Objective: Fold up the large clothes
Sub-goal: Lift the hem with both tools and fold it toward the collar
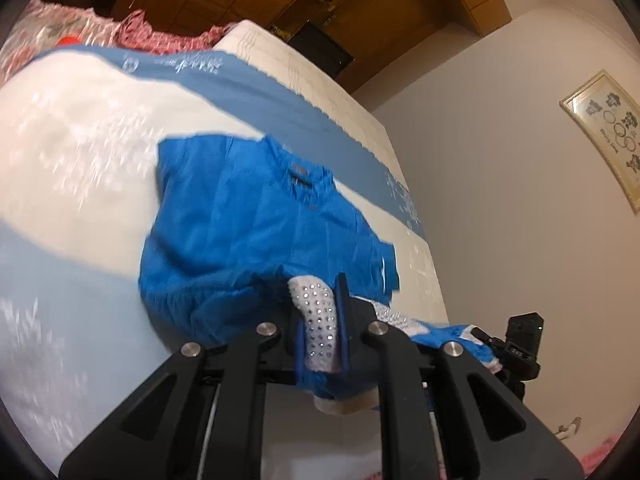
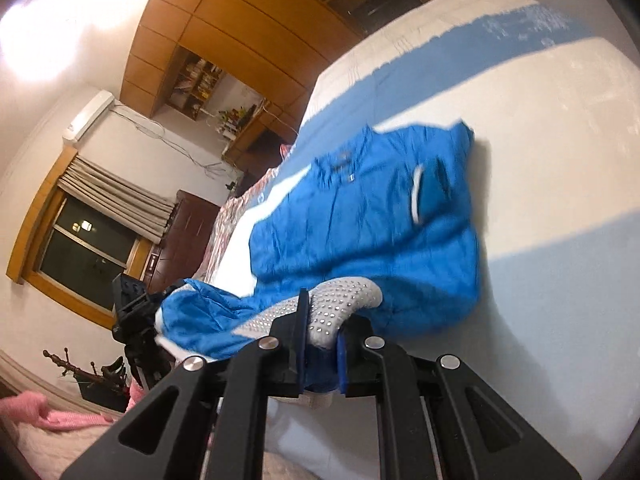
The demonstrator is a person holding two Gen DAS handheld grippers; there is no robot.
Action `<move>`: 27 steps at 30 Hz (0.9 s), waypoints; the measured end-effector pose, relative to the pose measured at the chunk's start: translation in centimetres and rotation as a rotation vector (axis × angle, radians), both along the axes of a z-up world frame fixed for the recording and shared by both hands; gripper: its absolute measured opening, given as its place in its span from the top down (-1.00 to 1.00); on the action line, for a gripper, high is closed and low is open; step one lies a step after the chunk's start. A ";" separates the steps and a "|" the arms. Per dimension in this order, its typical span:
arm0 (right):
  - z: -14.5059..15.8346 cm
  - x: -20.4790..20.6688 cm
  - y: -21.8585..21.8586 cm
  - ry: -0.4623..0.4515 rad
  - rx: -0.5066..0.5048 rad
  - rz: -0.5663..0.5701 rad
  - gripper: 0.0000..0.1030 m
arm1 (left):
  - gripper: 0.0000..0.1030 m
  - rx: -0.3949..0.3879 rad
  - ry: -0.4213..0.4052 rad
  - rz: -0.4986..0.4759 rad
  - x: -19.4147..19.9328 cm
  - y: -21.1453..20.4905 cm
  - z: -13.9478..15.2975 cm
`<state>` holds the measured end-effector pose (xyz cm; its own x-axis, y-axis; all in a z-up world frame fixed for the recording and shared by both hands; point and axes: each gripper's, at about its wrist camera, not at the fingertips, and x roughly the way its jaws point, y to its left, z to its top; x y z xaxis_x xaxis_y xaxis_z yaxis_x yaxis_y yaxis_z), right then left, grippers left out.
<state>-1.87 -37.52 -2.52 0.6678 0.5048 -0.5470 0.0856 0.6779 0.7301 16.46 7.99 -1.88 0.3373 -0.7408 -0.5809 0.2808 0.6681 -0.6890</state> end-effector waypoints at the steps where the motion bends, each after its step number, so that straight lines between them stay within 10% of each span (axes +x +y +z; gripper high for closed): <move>1: 0.2 0.7 -0.3 -0.001 -0.006 -0.001 0.80 | 0.79 -0.005 -0.003 -0.004 0.7 0.1 0.3; 12: 0.1 10.5 -4.7 0.029 0.024 -0.016 0.79 | 0.78 0.018 -0.009 0.003 10.7 -3.9 0.3; 27: -9.1 25.7 -8.9 0.264 0.097 -0.037 0.67 | 0.66 0.163 0.180 0.118 22.8 -6.4 -10.4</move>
